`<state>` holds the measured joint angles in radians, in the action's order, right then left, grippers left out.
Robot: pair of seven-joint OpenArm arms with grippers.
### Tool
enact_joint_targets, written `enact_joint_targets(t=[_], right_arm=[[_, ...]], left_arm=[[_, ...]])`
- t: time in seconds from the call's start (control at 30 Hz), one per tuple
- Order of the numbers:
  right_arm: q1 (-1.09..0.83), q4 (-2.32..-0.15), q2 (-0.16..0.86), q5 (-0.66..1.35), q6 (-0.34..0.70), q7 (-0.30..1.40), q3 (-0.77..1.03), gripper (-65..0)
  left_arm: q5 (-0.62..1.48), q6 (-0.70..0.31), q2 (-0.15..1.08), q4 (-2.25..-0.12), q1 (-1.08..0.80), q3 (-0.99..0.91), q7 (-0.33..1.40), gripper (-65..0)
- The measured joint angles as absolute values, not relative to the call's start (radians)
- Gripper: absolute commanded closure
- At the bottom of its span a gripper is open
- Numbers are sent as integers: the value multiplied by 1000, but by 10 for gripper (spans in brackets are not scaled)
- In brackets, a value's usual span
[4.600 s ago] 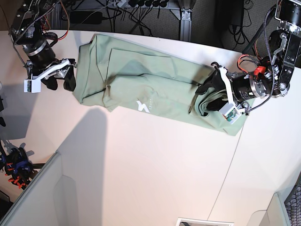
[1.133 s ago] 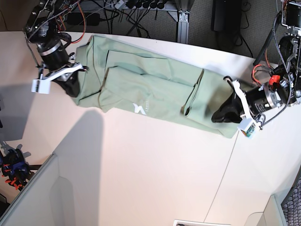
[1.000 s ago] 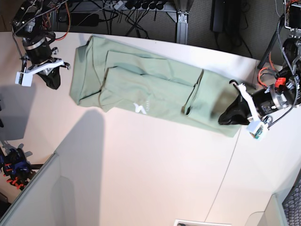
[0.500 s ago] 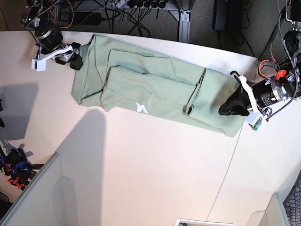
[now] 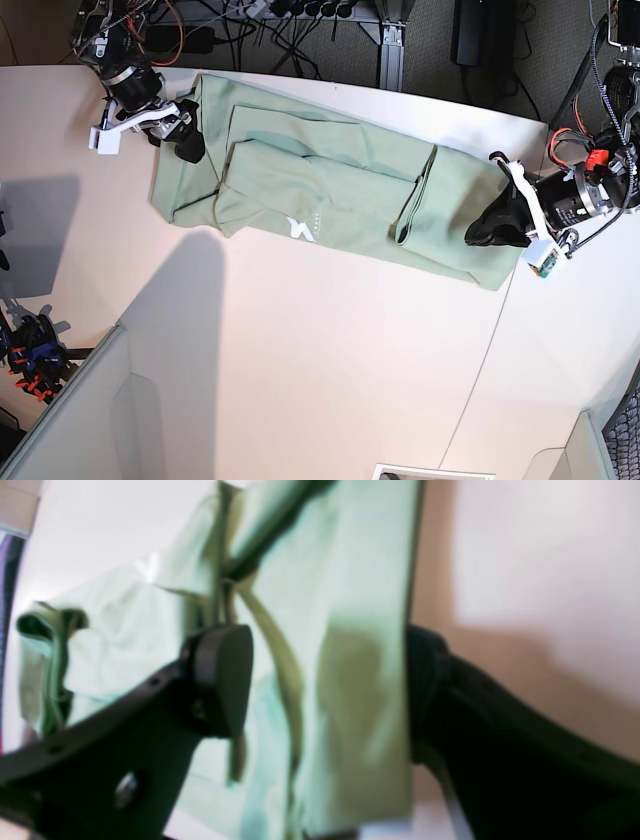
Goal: Fold the T-shirt properly
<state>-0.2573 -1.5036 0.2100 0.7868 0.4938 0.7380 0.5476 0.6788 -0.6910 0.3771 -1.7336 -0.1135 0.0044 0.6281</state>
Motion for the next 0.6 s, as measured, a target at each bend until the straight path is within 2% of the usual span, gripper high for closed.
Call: enact_joint_targets(t=[0.53, 0.57, 0.6], right_arm=[[-171, -1498, 146, 717, 495, 740, 403, -436], [-169, -1499, 146, 710, 495, 736, 396, -426], [-169, -1498, 146, 707, 495, 736, 391, -390]], left_arm=[[690, -690, 388, -1734, -113, 4, 643, 0], [696, -691, 391, -1734, -113, 5, 646, 0], [699, -691, 391, -1734, -113, 4, 651, 0]])
